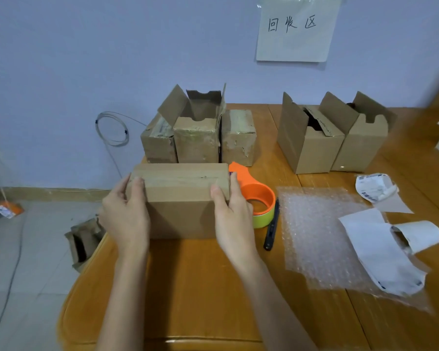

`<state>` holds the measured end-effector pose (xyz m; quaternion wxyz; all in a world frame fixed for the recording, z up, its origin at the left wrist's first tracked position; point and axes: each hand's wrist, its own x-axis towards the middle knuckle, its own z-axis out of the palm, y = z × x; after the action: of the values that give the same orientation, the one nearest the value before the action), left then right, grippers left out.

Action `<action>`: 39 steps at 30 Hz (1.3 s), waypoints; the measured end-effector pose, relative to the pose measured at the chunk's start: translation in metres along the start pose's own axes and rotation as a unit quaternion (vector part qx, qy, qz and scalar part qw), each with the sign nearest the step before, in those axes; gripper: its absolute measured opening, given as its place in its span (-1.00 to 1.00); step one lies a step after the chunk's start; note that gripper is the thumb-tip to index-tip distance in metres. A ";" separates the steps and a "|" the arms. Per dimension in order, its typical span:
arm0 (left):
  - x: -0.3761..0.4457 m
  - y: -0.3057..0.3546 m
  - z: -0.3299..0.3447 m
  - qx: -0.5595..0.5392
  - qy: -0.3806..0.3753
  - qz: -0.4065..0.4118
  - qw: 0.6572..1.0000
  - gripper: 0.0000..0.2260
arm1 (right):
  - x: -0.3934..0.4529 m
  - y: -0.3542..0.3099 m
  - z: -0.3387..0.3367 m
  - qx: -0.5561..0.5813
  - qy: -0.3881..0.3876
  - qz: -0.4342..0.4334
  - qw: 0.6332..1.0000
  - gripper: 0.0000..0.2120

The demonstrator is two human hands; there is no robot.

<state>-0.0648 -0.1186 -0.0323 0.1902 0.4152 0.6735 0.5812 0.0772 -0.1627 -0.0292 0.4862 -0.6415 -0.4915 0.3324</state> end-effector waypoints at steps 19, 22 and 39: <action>0.002 -0.003 0.000 -0.027 -0.068 0.007 0.997 -0.60 | 0.052 -0.012 -0.010 -0.022 -0.071 0.043 0.996 -0.39; -0.001 -0.003 0.000 -0.013 -0.084 0.011 0.996 -0.54 | 0.050 -0.007 -0.013 0.003 -0.078 0.036 0.996 -0.31; 0.031 0.008 -0.004 -0.168 -0.287 -0.169 0.928 -0.64 | -0.050 0.014 0.043 -0.246 0.126 -0.426 0.861 -0.51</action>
<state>-0.0829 -0.0975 -0.0163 0.5374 0.4061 0.5434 0.5010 0.0279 -0.1985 -0.0587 0.4641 -0.5049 -0.7174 -0.1225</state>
